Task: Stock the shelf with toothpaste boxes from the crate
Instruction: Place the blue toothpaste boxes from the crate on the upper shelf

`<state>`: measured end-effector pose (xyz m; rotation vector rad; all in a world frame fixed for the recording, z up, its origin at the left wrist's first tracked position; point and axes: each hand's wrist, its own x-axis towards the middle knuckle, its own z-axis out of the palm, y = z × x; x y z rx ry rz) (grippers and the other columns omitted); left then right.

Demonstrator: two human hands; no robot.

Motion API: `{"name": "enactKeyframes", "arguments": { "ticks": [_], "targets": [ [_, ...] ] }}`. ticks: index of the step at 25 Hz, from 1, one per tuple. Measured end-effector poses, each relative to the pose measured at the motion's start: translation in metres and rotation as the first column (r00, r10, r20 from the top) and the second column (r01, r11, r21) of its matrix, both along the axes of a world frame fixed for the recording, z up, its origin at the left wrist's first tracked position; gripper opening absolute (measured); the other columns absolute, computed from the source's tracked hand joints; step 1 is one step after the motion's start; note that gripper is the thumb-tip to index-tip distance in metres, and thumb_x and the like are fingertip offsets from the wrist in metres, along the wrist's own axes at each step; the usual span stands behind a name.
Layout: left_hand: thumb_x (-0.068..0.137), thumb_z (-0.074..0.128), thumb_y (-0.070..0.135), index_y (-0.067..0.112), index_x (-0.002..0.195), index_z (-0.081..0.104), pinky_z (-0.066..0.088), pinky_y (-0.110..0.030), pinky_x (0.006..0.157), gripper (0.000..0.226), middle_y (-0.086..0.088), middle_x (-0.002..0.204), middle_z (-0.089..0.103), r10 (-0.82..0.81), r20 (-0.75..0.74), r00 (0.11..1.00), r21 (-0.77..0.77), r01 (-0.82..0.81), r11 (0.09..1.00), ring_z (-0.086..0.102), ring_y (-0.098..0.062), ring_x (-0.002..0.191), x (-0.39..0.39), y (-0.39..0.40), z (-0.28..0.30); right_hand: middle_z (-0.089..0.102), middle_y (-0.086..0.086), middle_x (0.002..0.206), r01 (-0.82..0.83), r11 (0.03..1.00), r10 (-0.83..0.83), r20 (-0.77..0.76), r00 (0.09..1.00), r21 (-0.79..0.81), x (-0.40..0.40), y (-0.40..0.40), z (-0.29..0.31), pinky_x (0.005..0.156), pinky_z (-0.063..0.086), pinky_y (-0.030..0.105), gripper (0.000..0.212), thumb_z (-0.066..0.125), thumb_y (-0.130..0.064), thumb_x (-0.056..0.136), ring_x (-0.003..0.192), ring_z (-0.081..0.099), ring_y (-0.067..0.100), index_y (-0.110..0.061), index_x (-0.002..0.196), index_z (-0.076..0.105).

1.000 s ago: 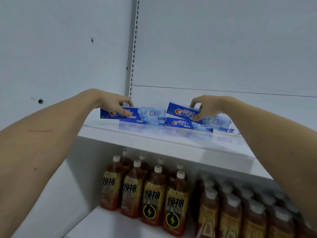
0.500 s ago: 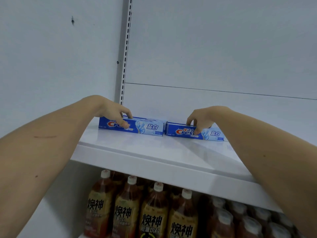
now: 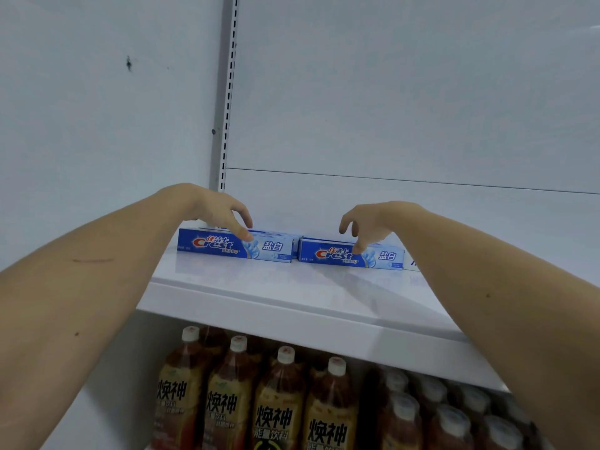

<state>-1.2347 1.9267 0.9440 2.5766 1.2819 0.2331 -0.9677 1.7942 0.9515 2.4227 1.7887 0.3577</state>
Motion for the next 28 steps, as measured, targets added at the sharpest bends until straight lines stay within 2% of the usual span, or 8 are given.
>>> {"name": "enactKeyframes", "arguments": {
  "ticks": [5,8,10,13,16,21,25,28],
  "targets": [
    [0.093,0.061,0.042,0.03,0.127,0.054,0.038,-0.035,0.099,0.037,-0.003,0.131,0.058,-0.051,0.251,0.967,0.091,0.029,0.995,0.054,-0.024,0.118,-0.001,-0.049,0.001,0.061,-0.009,0.121,-0.023,0.988,0.049,-0.166,0.985,0.155,-0.001,-0.034,-0.003,0.096,0.048,0.044,0.036,0.064,-0.053,0.071,0.103,0.063,0.024,-0.045,0.106,0.059],
    [0.096,0.056,0.043,0.027,0.128,0.054,0.038,-0.034,0.097,0.036,-0.004,0.13,0.057,-0.042,0.376,0.926,0.094,0.007,0.996,0.054,-0.024,0.117,0.001,-0.093,0.0,0.057,-0.003,0.13,-0.06,0.959,0.138,-0.269,0.953,0.277,-0.005,-0.075,-0.002,0.104,0.042,0.045,0.037,0.062,-0.042,0.087,0.114,0.057,0.025,-0.031,0.122,0.06],
    [0.098,0.05,0.046,0.026,0.13,0.052,0.036,-0.034,0.096,0.038,-0.003,0.128,0.057,0.001,0.518,0.855,0.057,-0.036,0.998,0.051,-0.022,0.115,0.005,-0.128,-0.001,0.053,0.002,0.137,-0.064,0.922,0.22,-0.38,0.898,0.382,-0.011,-0.107,-0.003,0.108,0.039,0.044,0.043,0.058,-0.04,0.093,0.122,0.053,0.026,-0.022,0.132,0.056],
    [0.1,0.039,0.051,0.026,0.14,0.043,0.033,-0.045,0.104,0.048,0.0,0.126,0.058,0.109,0.727,0.678,-0.117,-0.035,0.993,0.049,-0.023,0.121,0.015,-0.183,-0.006,0.05,0.006,0.141,-0.061,0.864,0.365,-0.539,0.759,0.5,-0.025,-0.158,-0.014,0.109,0.039,0.044,0.051,0.049,-0.042,0.098,0.126,0.049,0.026,-0.011,0.139,0.051],
    [0.1,0.029,0.055,0.027,0.145,0.04,0.027,-0.049,0.111,0.054,-0.001,0.133,0.055,0.175,0.817,0.55,-0.217,0.011,0.976,0.042,-0.024,0.133,0.027,-0.236,-0.016,0.052,0.008,0.131,-0.007,0.825,0.461,-0.665,0.587,0.565,-0.04,-0.203,-0.027,0.108,0.039,0.04,0.054,0.039,-0.044,0.102,0.118,0.049,0.026,-0.005,0.138,0.048],
    [0.1,0.021,0.061,0.029,0.149,0.036,0.018,-0.049,0.119,0.06,-0.006,0.15,0.044,0.189,0.861,0.473,-0.257,0.083,0.963,0.028,-0.026,0.145,0.038,-0.311,-0.038,0.04,0.004,0.151,0.164,0.78,0.558,-0.791,0.251,0.603,-0.055,-0.258,-0.046,0.114,0.031,0.049,0.065,0.034,-0.056,0.099,0.138,0.038,0.025,-0.012,0.147,0.037],
    [0.101,0.02,0.059,0.028,0.148,0.037,0.021,-0.049,0.117,0.059,-0.007,0.152,0.042,0.203,0.866,0.457,-0.288,0.124,0.95,0.03,-0.026,0.144,0.036,-0.354,-0.057,0.045,0.002,0.147,0.236,0.77,0.595,-0.801,0.068,0.592,-0.071,-0.298,-0.061,0.111,0.037,0.043,0.064,0.033,-0.056,0.099,0.134,0.042,0.022,-0.013,0.145,0.04],
    [0.102,0.02,0.057,0.028,0.146,0.041,0.023,-0.049,0.114,0.057,-0.006,0.148,0.047,0.217,0.891,0.398,-0.304,0.168,0.938,0.035,-0.025,0.141,0.033,-0.38,-0.076,0.051,0.003,0.141,0.27,0.746,0.635,-0.773,-0.011,0.609,-0.09,-0.327,-0.083,0.107,0.04,0.041,0.057,0.034,-0.05,0.101,0.128,0.047,0.02,-0.012,0.142,0.046]
  ]
}}
